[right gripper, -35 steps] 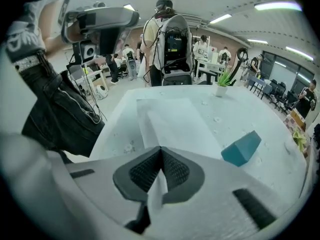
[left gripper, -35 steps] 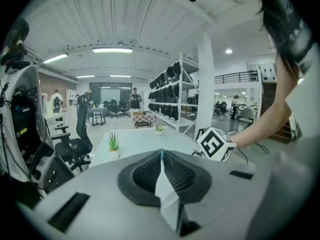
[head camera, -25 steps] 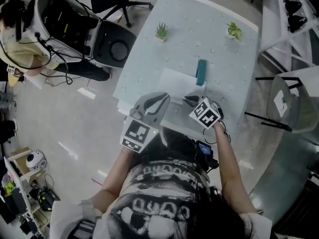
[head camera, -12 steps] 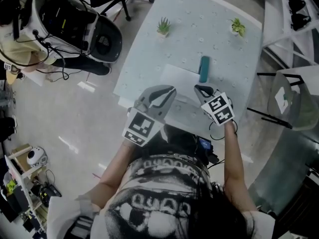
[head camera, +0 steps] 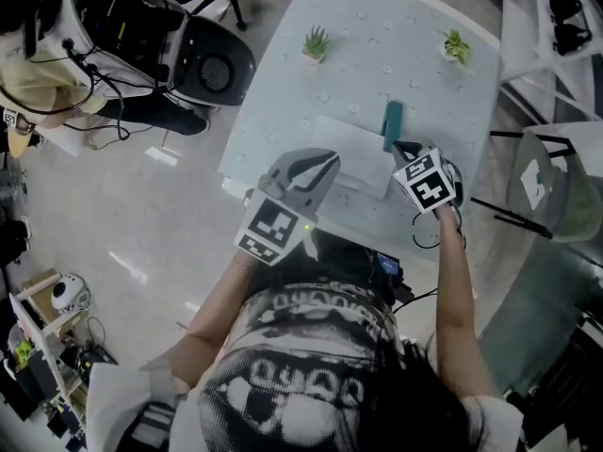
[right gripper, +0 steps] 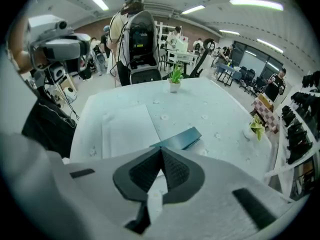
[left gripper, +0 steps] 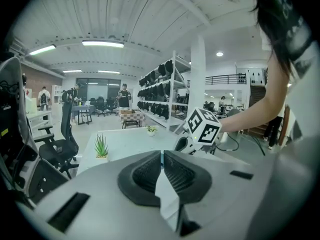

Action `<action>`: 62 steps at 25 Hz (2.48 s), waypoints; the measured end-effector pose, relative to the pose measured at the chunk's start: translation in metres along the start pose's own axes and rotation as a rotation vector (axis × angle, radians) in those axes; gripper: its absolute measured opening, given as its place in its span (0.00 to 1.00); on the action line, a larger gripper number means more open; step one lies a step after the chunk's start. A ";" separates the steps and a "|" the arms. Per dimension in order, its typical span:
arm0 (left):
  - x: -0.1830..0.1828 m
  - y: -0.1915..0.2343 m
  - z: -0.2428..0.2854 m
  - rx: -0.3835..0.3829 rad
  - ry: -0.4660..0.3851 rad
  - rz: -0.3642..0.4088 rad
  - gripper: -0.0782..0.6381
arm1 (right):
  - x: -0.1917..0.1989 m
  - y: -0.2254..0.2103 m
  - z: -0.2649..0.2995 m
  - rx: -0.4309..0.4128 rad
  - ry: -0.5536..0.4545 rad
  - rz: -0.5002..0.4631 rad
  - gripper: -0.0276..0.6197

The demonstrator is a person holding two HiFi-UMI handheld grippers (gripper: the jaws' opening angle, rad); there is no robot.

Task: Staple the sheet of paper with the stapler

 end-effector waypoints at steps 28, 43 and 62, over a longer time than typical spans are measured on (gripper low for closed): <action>0.030 0.045 -0.003 -0.023 -0.023 -0.094 0.13 | -0.030 -0.008 0.038 -0.137 0.410 0.054 0.05; 0.031 0.077 0.003 0.007 -0.008 -0.076 0.13 | -0.041 0.001 0.034 -0.117 0.428 0.136 0.05; 0.016 0.071 0.028 0.081 -0.017 -0.020 0.13 | -0.018 -0.010 0.040 -0.094 0.326 0.211 0.04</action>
Point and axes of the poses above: the fingertips, and each gripper's own axes: z forward along the fingers, y to its left, x out of its underside, the point moved 10 cm from there along -z, backward along the fingers, and after that the axes turned 7 degrees about z, right-handed, at the moved point
